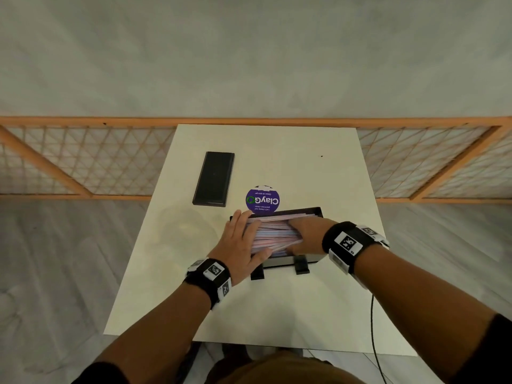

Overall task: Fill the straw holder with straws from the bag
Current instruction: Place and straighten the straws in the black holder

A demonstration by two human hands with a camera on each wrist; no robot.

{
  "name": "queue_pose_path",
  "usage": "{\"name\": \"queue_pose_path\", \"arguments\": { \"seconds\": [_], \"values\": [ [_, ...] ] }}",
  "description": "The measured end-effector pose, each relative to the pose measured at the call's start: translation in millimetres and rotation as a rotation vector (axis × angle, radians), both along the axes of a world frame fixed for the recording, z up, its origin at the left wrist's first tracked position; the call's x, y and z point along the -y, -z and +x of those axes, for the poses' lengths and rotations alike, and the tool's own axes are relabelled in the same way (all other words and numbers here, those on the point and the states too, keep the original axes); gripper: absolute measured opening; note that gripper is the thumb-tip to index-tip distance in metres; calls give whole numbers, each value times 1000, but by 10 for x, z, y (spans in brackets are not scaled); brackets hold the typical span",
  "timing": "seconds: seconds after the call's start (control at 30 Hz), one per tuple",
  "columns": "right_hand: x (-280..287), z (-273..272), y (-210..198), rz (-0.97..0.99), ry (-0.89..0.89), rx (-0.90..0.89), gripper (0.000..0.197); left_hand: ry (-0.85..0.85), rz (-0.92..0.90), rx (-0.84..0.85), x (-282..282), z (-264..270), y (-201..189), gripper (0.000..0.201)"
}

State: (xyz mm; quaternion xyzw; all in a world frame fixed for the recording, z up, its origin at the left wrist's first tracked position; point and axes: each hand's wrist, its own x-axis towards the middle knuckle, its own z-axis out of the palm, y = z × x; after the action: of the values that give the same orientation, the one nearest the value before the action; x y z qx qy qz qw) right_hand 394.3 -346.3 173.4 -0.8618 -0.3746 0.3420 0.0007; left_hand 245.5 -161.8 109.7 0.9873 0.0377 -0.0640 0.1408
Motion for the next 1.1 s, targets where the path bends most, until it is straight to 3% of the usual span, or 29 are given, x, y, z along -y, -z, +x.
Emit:
{"name": "queue_pose_path", "arguments": {
  "seconds": [0.27, 0.43, 0.57, 0.87, 1.0, 1.1],
  "values": [
    [-273, 42, 41, -217, 17, -39, 71, 31, 49, 16, 23, 2, 20, 91],
    [-316, 89, -13, -266, 5, -78, 70, 45, 49, -10, 28, 1, 9, 97],
    [-308, 86, -96, -220, -25, -75, 63, 37, 5, -4, 21, -3, 10, 96],
    [-87, 71, -378, 24, -49, 58, 69, -77, -143, 49, 104, -49, -112, 100],
    [79, 72, -461, 75, 4, 82, 55, -136, -210, 111, 210, -97, -228, 93],
    [148, 28, -425, 20, 45, 88, 37, -302, -300, 56, 329, -55, -285, 90]
  ]
}}
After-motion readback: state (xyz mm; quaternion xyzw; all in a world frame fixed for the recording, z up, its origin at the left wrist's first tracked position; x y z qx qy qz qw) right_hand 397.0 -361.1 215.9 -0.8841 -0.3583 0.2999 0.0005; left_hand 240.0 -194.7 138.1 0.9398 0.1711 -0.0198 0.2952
